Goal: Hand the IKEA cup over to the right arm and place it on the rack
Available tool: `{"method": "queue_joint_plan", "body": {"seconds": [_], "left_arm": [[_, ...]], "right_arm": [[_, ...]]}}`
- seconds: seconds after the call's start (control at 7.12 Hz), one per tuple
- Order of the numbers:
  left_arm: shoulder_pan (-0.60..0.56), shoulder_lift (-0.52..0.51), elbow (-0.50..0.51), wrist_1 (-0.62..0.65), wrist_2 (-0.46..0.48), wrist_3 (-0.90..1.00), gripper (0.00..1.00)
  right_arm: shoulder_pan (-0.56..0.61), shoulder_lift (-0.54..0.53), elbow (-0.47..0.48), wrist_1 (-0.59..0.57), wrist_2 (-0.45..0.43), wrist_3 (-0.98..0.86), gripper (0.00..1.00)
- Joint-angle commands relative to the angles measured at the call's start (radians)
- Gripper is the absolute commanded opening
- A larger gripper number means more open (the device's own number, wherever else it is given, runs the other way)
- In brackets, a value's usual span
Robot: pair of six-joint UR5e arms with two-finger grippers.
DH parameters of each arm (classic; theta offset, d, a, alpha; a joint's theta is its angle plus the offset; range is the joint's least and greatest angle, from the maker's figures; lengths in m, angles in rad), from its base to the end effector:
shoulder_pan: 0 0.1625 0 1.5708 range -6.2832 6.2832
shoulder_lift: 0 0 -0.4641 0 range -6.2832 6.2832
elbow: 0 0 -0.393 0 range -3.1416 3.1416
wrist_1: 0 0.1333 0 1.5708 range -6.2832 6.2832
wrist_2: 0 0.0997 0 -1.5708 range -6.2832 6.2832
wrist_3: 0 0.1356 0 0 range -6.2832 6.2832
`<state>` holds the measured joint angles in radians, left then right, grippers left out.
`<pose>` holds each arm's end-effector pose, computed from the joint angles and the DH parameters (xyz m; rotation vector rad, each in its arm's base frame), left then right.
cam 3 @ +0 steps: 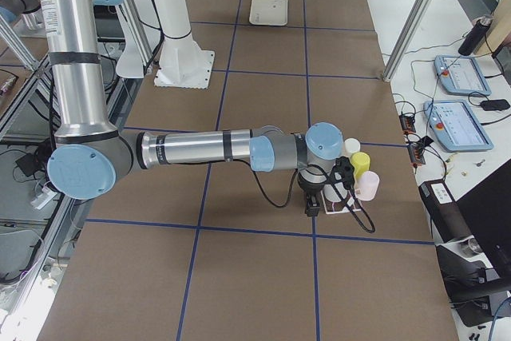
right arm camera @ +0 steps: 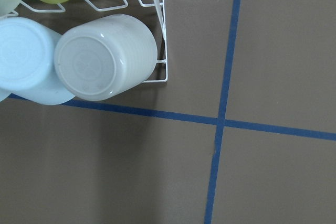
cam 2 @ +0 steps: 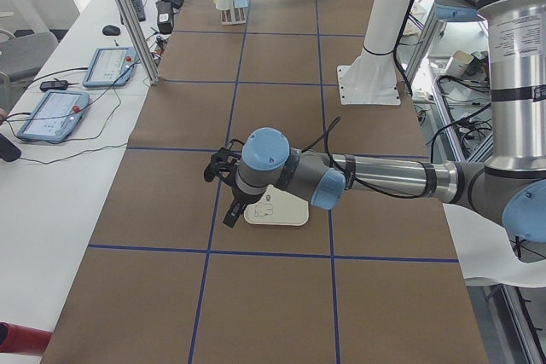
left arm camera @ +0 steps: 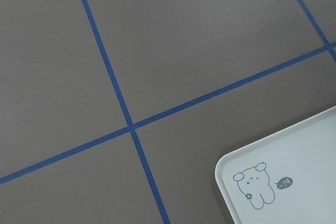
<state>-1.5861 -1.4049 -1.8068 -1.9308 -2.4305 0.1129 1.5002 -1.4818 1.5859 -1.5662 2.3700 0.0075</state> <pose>-0.0373 -0.4424 0.6316 0.4574 0.8201 0.2751 -0.0022 -0.5427 0.6671 0.0716 -0.8021 -0.1031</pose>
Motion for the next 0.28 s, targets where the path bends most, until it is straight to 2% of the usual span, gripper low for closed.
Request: {"method": "queue_joint_plan", "body": {"seconds": [0.0, 0.14], "left_arm": [[0.002, -0.005, 0.007, -0.069, 0.001, -0.004, 0.99], [0.002, -0.005, 0.017, -0.080, 0.001, -0.004, 0.99]], "right_arm": [[0.000, 0.000, 0.002, 0.000, 0.000, 0.000, 1.00], [0.000, 0.000, 0.002, 0.000, 0.000, 0.000, 1.00]]}}
